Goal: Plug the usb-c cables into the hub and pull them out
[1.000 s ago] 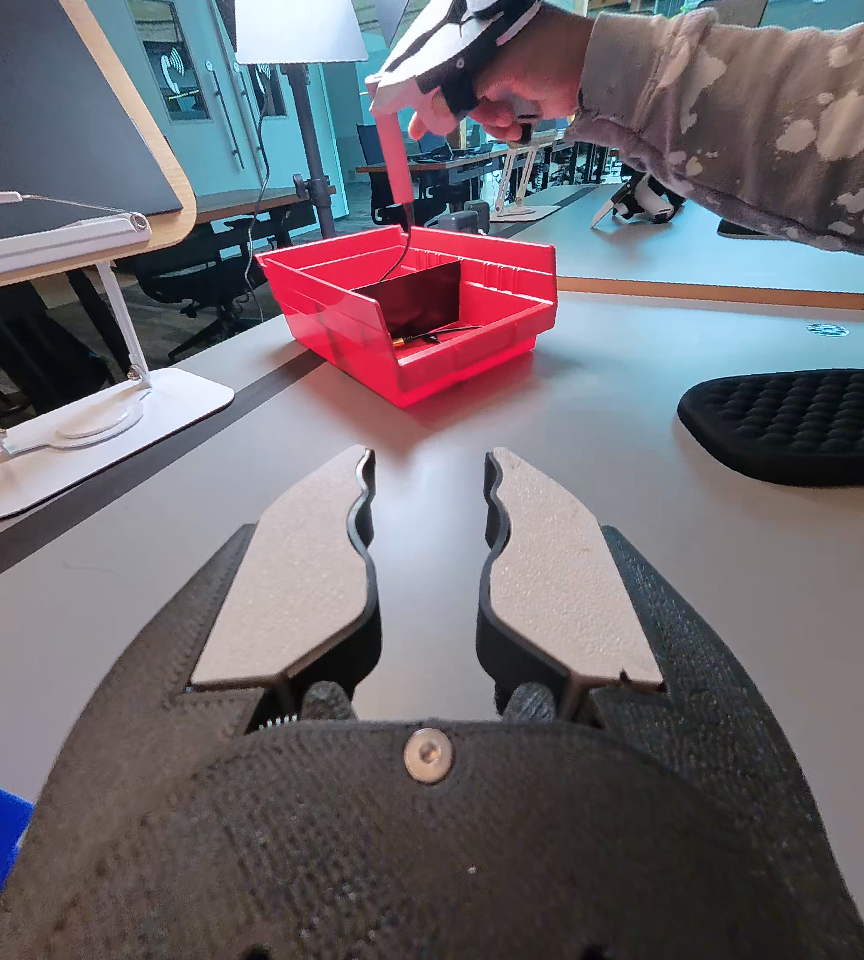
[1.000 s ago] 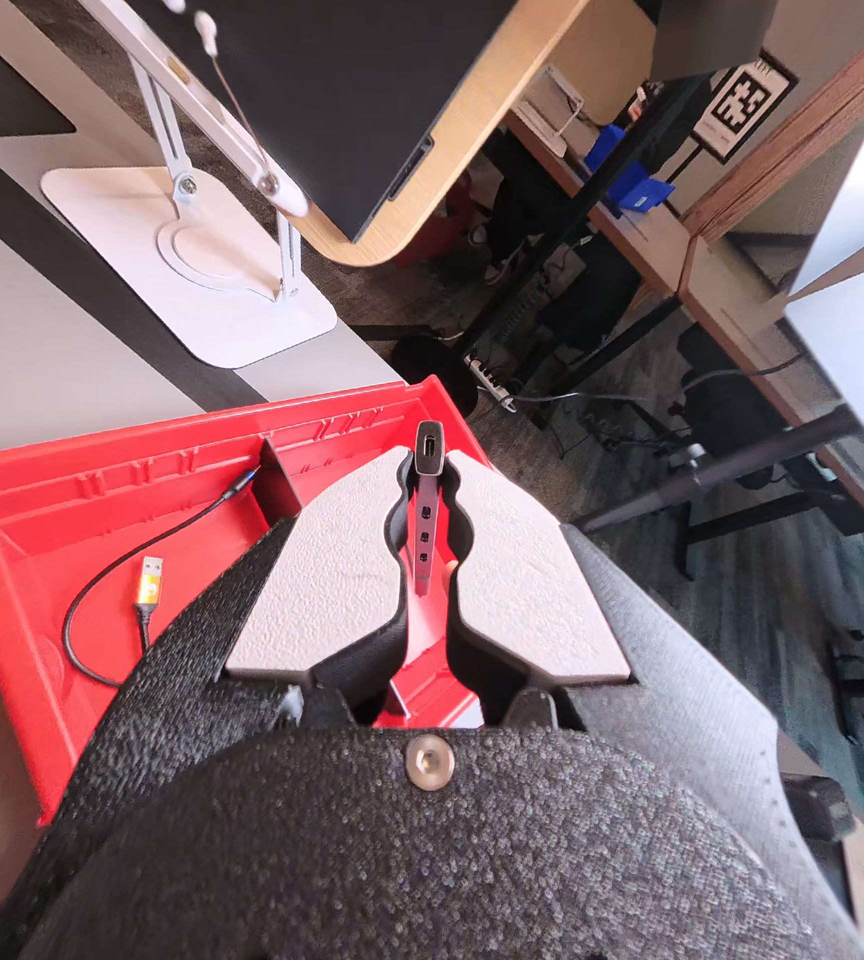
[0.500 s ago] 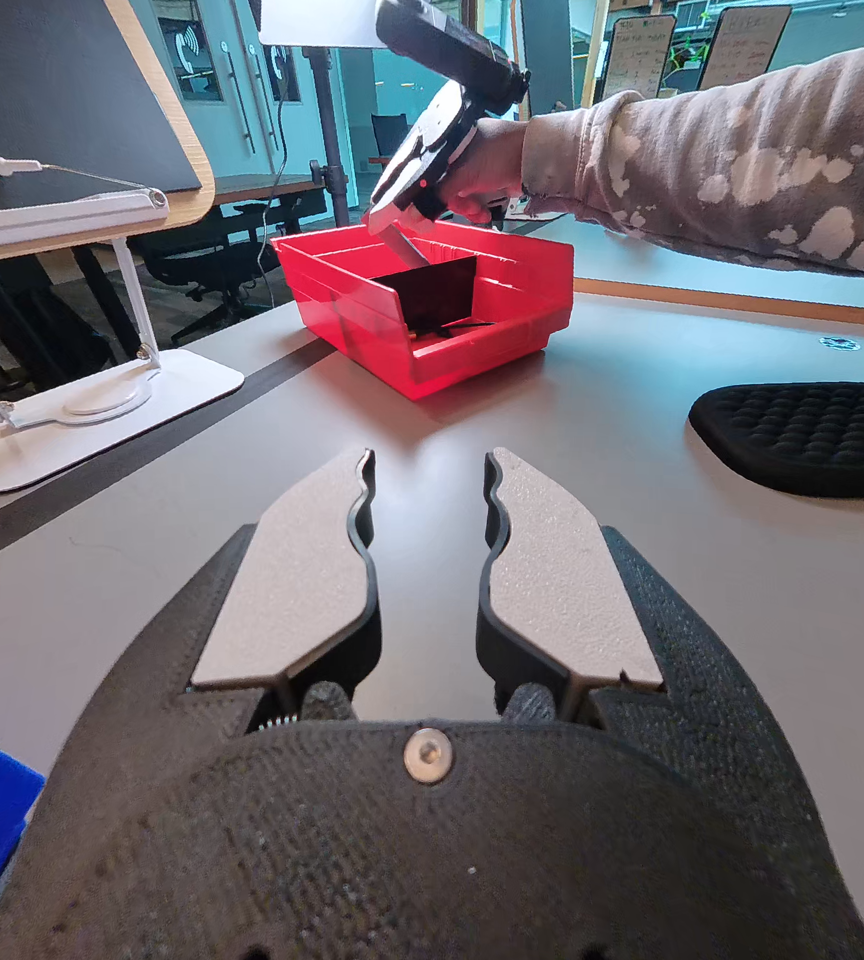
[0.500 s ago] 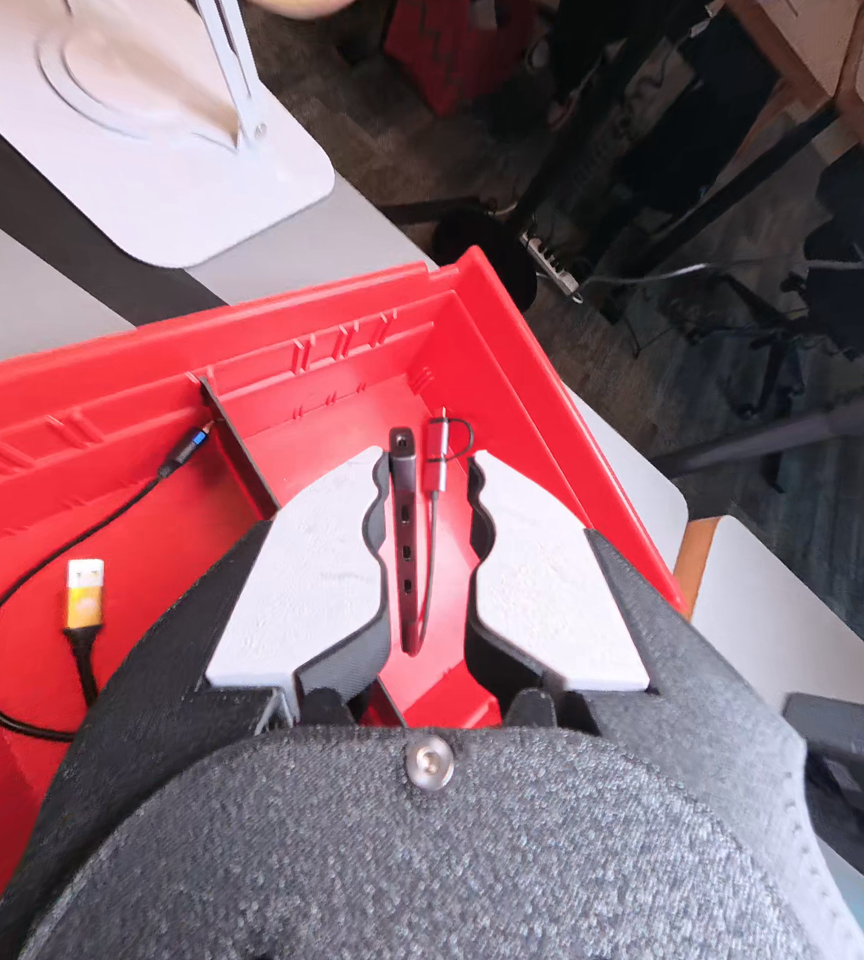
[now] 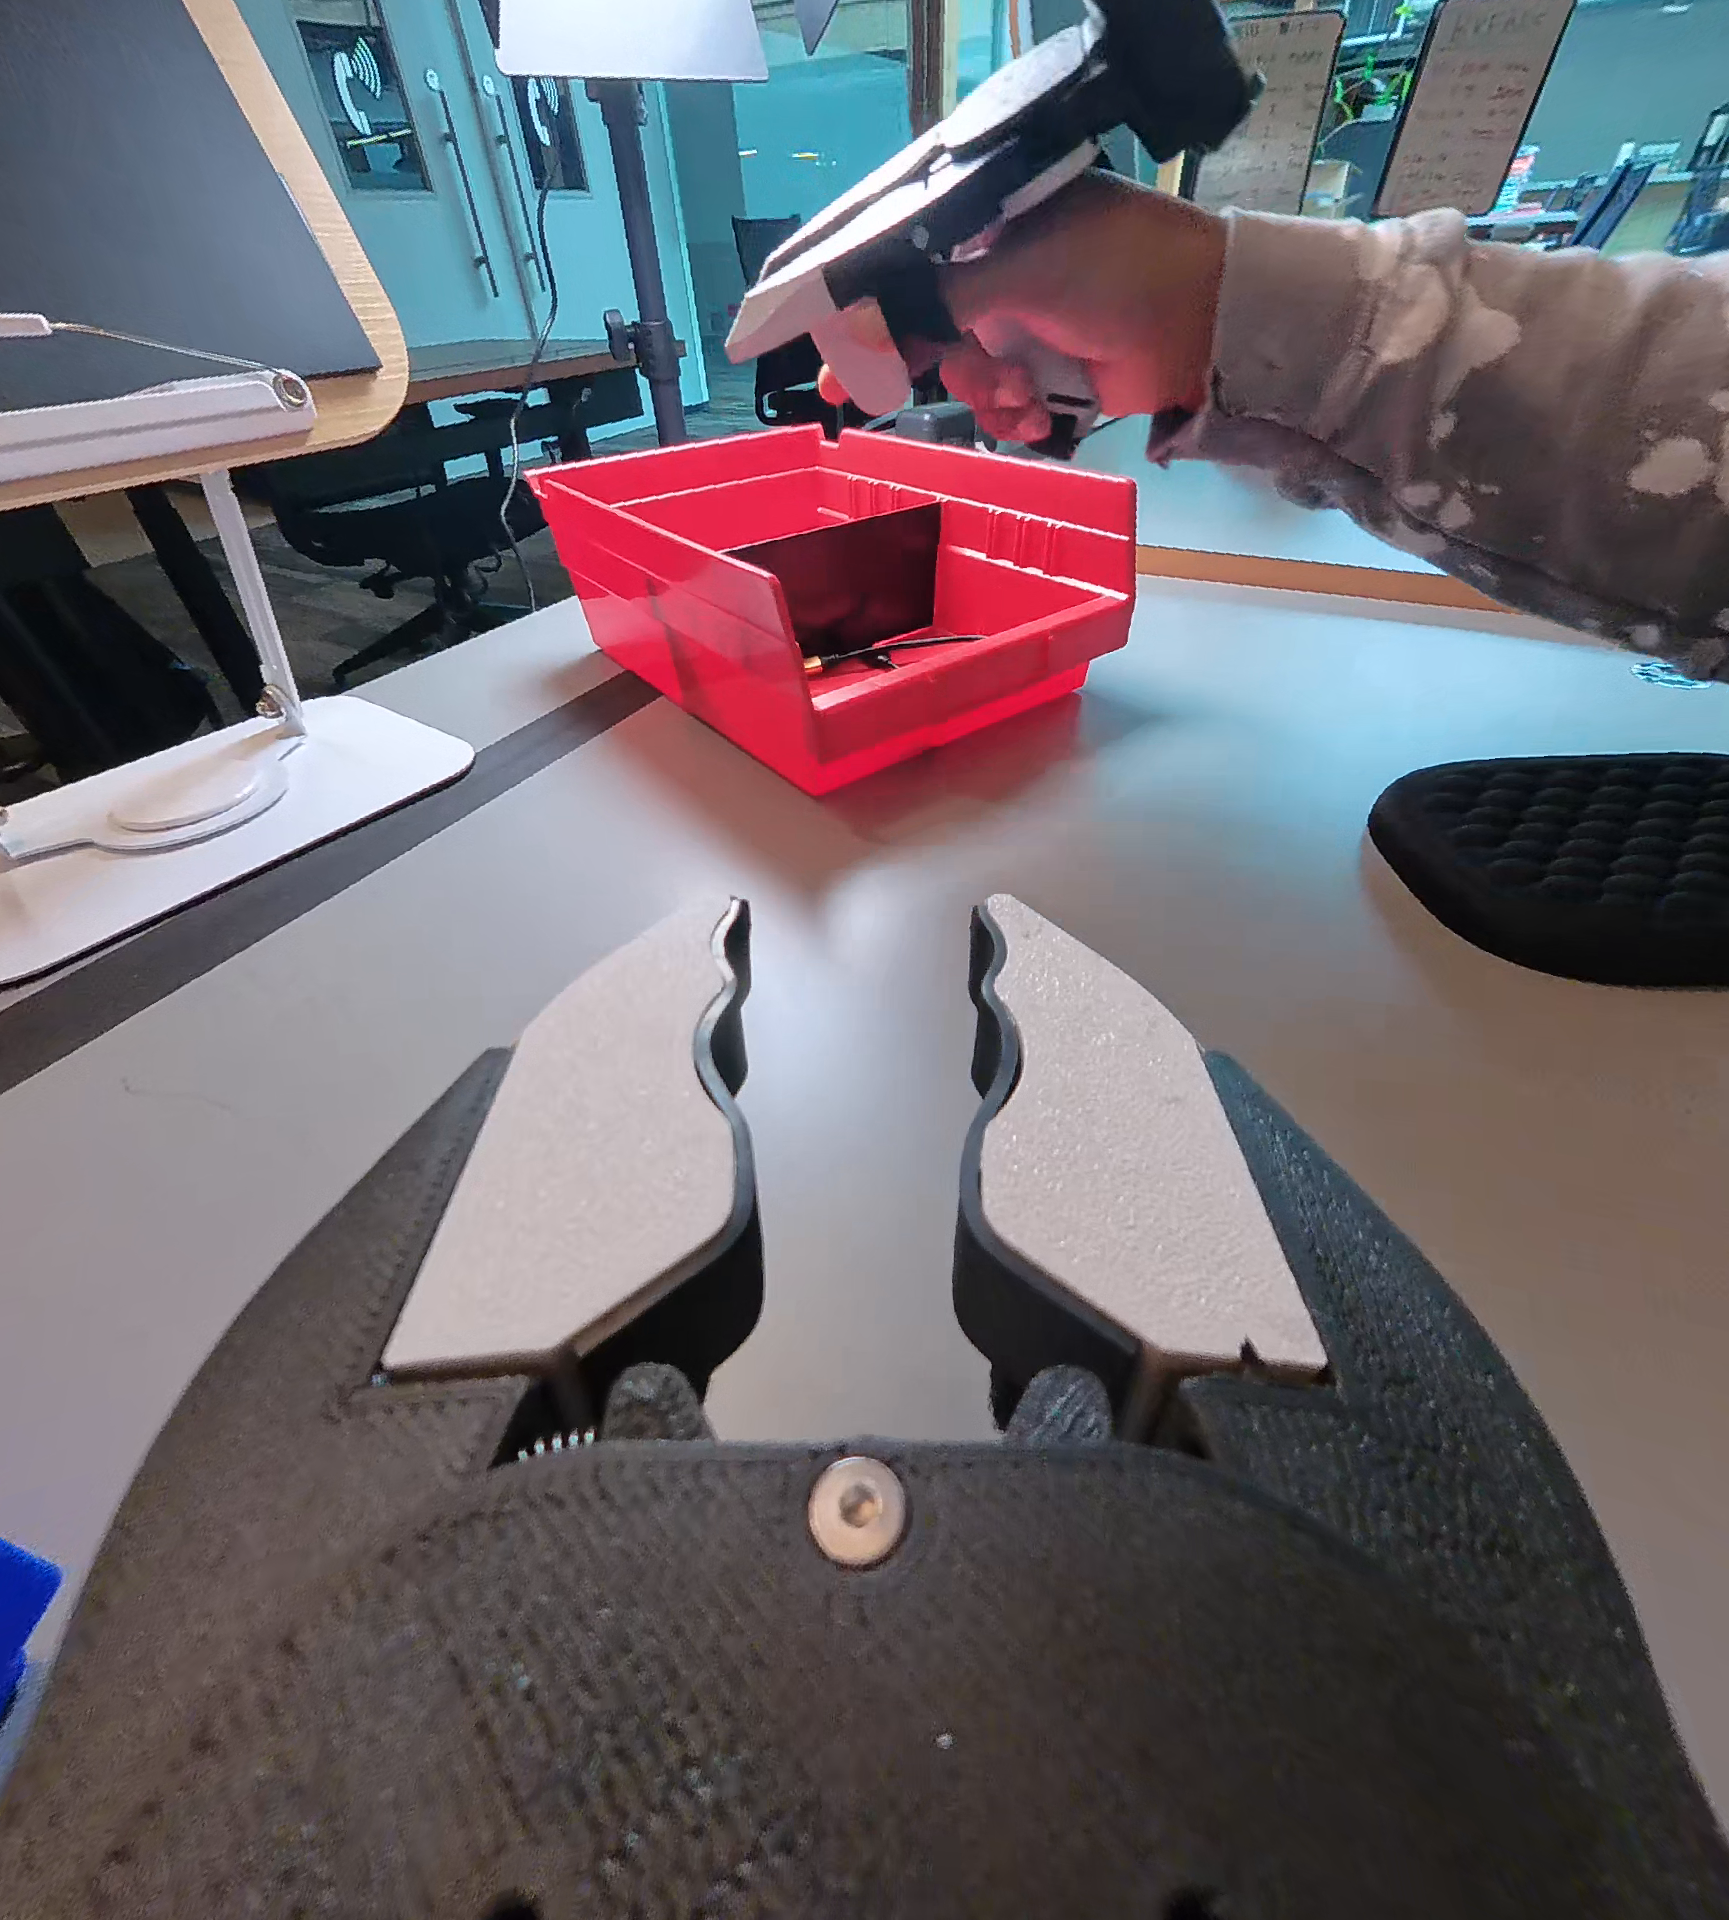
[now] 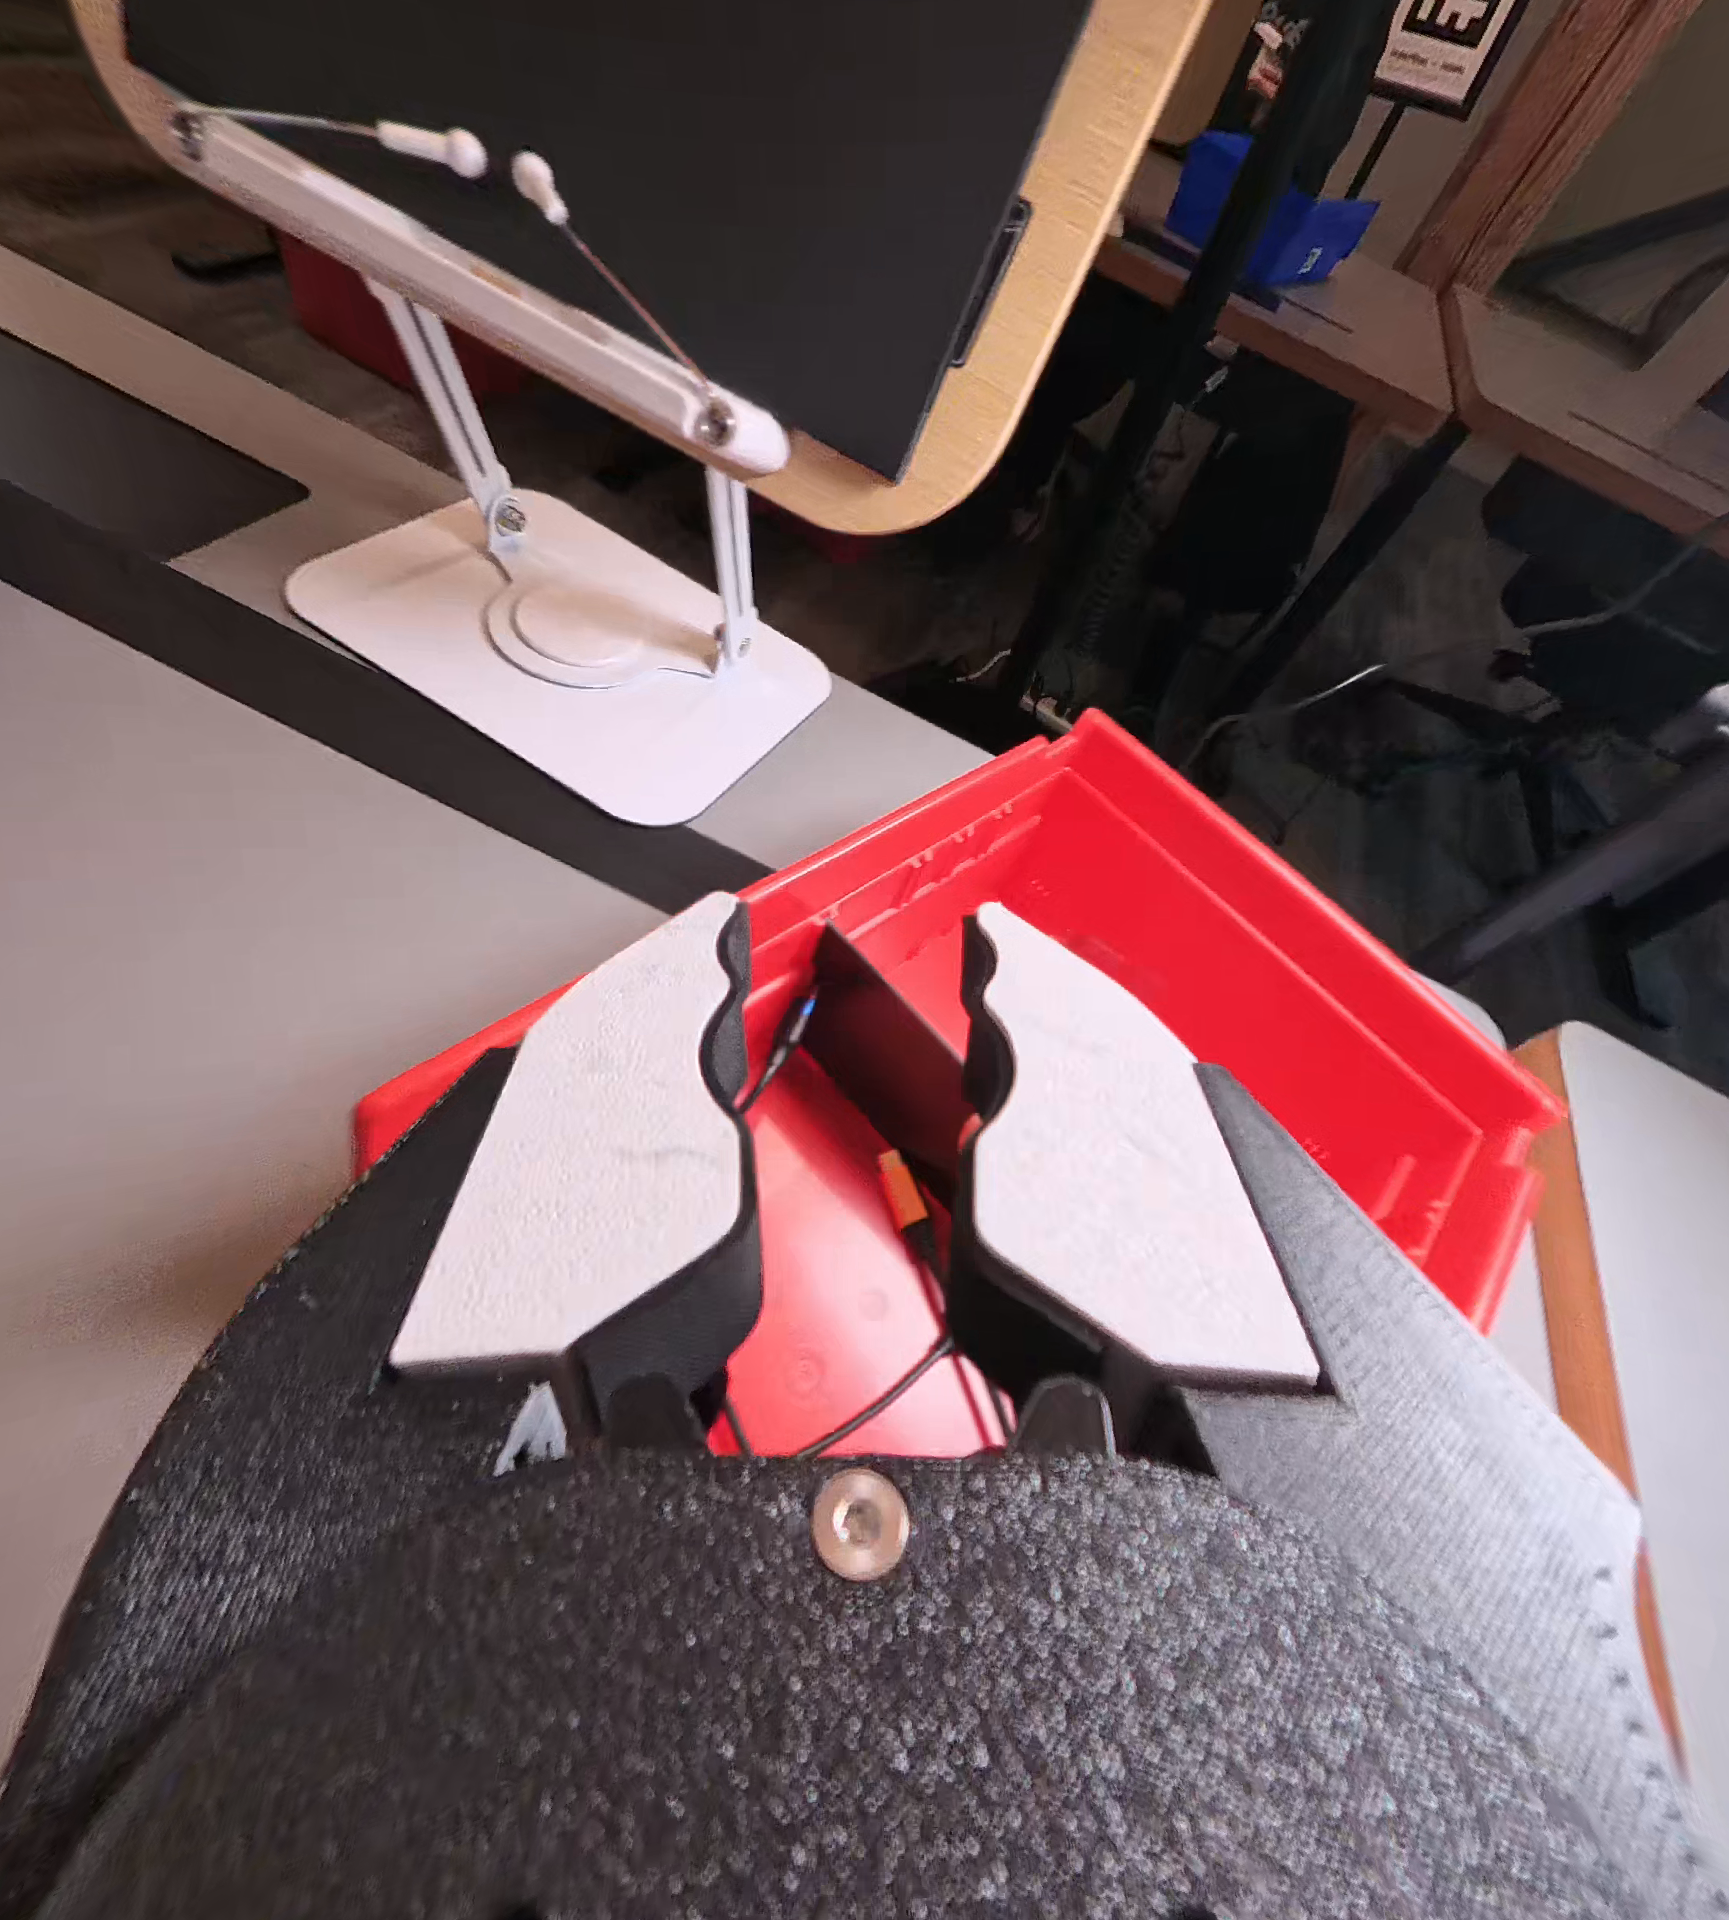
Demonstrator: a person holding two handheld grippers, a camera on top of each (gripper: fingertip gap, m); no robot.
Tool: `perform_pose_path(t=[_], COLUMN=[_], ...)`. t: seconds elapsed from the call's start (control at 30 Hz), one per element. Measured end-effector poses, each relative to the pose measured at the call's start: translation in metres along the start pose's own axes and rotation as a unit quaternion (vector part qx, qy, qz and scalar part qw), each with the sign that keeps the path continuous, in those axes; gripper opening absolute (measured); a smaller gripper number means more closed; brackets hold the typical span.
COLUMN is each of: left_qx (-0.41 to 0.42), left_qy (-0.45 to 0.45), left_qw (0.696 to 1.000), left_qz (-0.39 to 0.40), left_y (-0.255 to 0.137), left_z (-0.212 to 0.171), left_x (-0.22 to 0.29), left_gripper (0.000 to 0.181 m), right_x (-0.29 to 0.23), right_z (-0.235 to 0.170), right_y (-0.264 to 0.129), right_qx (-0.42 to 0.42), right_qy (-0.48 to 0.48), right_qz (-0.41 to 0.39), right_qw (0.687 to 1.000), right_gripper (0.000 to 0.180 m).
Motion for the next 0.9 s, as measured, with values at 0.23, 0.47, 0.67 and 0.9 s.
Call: perform_pose_path(t=[0.23,0.47,0.67,0.9], left_qx=[0.0,0.014,0.031,-0.148], left_qy=[0.001,-0.007,-0.03,-0.054], left_qw=[1.0,0.999,0.981,0.922], left_qz=[0.007,0.04,0.188,0.352], left_y=[0.0,-0.01,-0.067,-0.12], left_z=[0.0,0.013,0.071,0.09], left_x=[-0.003,-0.022,-0.11,-0.244], left_gripper=[0.041,0.041,0.037,0.038], right_x=[-0.075,-0.149,-0.149,-0.161], right_z=[-0.02,-0.035,-0.02,-0.022], right_y=[-0.023,-0.047,-0.06,-0.062], right_qx=[0.023,0.063,0.134,0.156], right_qy=[0.045,0.098,0.075,0.06], right_qz=[0.047,0.113,0.108,0.125], right_qw=[0.998,0.987,0.982,0.978], right_gripper=[0.038,0.037,0.033,0.031])
Point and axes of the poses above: each gripper's, where its closed fingertips meet, y out along the fingers, z out of its top, x = y × z across the jaws, the point moved 2 cm from there along -y, back along the fingers, and after that the axes turned 14 degrees about -y, right-handed, at the moved point
